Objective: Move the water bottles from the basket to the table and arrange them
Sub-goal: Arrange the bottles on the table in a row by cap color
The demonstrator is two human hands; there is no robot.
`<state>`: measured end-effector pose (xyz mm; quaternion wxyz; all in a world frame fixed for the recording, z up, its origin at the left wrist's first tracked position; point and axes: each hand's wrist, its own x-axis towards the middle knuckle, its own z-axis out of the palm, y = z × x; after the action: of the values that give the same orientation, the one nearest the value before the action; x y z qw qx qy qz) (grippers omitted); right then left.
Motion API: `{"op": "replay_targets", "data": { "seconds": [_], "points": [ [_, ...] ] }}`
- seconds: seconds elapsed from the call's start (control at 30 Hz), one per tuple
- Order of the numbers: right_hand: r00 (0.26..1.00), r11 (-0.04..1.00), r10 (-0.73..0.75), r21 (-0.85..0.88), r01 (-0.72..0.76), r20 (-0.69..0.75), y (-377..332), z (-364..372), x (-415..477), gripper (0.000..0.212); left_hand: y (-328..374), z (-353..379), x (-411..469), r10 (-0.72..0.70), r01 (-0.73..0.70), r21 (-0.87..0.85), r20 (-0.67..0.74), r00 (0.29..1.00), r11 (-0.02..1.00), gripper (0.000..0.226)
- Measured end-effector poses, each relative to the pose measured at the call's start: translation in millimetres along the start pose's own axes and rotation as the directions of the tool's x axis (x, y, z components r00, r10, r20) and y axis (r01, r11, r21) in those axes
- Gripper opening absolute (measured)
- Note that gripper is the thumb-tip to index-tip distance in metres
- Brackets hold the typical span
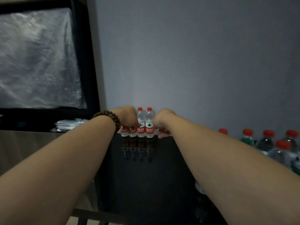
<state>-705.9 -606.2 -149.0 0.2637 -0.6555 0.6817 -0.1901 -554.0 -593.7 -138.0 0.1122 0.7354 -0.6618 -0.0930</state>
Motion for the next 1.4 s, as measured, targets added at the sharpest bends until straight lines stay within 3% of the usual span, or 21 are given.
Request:
{"op": "replay_targets", "data": {
  "seconds": [0.07, 0.23, 0.43, 0.6, 0.7, 0.9, 1.07, 1.23, 1.4],
  "points": [
    [1.0, 1.0, 0.002, -0.03, -0.003, -0.03, 11, -34, -9, 0.022, 27, -7, -8, 0.045, -0.045, -0.006, -0.02, 0.999, 0.999, 0.018],
    [0.996, 0.991, 0.083, -0.102, -0.085, -0.026, 57, -105, -21, 0.026, 105, -4, -18, 0.192, -0.192, -0.009, 0.008, 0.981, 0.981, 0.021],
    [0.976, 0.962, 0.166, -0.192, -0.192, -0.141, 131, -167, -15, 0.026, 191, 24, -7, 0.335, -0.338, 0.054, 0.066, 0.94, 0.939, 0.025],
    [0.954, 0.914, 0.252, -0.283, -0.29, -0.164, 180, -191, 7, 0.026, 242, 57, 12, 0.398, -0.411, 0.104, 0.123, 0.909, 0.906, 0.029],
    [0.956, 0.882, 0.221, -0.379, -0.281, -0.194, 199, -196, 20, 0.024, 266, 77, 27, 0.417, -0.44, 0.175, 0.154, 0.896, 0.881, 0.035],
    [0.97, 0.855, 0.165, -0.465, -0.231, -0.178, 219, -189, 44, 0.046, 296, 101, 48, 0.469, -0.488, 0.413, 0.155, 0.87, 0.769, 0.049],
    [0.966, 0.819, 0.242, -0.515, -0.255, -0.094, 230, -181, 64, 0.05, 316, 119, 62, 0.456, -0.496, 0.457, 0.205, 0.866, 0.738, 0.055],
    [0.96, 0.71, 0.281, -0.671, -0.214, -0.009, 230, -175, 80, 0.03, 319, 132, 79, 0.384, -0.475, 0.461, 0.283, 0.879, 0.749, 0.054],
    [0.977, 0.664, 0.208, -0.728, -0.17, -0.038, 209, -167, 79, 0.033, 295, 120, 104, 0.264, -0.406, 0.428, 0.352, 0.898, 0.808, 0.046]
  ]
}}
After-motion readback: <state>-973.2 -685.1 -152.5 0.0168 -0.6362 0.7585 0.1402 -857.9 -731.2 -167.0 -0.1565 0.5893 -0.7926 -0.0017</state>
